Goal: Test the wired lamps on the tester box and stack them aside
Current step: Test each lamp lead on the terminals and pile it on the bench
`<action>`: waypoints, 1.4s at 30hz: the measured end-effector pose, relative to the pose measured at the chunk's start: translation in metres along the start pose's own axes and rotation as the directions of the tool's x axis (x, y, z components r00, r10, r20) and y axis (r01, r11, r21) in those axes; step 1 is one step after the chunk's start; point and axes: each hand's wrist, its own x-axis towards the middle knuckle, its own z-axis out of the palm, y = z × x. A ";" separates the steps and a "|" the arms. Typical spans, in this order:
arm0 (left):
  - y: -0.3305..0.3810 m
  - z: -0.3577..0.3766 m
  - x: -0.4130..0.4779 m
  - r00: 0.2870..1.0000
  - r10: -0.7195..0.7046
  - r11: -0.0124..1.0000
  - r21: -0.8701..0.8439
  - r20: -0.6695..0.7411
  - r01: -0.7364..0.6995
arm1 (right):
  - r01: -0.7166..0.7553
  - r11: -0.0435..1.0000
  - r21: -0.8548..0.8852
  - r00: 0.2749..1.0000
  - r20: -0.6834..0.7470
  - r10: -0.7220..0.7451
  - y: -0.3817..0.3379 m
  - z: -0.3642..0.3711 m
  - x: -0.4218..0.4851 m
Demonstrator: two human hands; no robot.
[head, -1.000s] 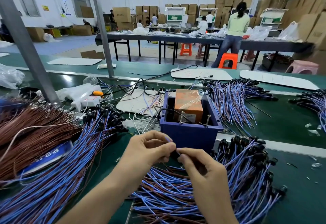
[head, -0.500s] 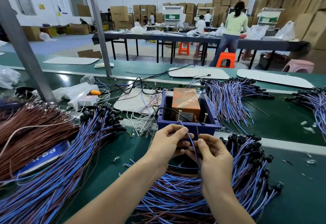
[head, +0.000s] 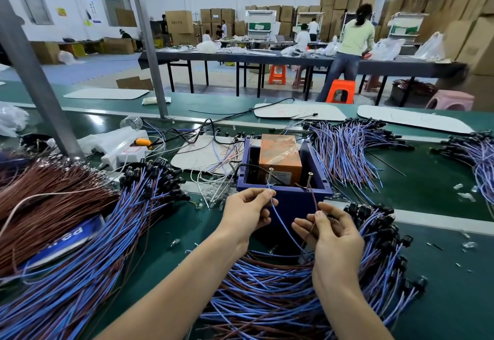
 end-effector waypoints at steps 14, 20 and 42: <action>0.023 -0.068 -0.018 0.890 0.437 0.871 0.309 -0.128 -0.382 | 0.344 0.599 -0.723 0.771 0.582 0.260 -0.002 -0.007 -0.021; 0.004 -0.164 0.009 0.860 0.460 -0.102 0.948 -0.223 0.300 | 0.487 0.450 -0.749 0.628 0.658 0.415 0.004 -0.005 -0.028; 0.042 -0.099 -0.039 0.768 0.632 0.485 0.827 -0.107 -0.284 | 0.252 0.789 -0.560 0.604 0.728 0.323 -0.001 0.001 -0.023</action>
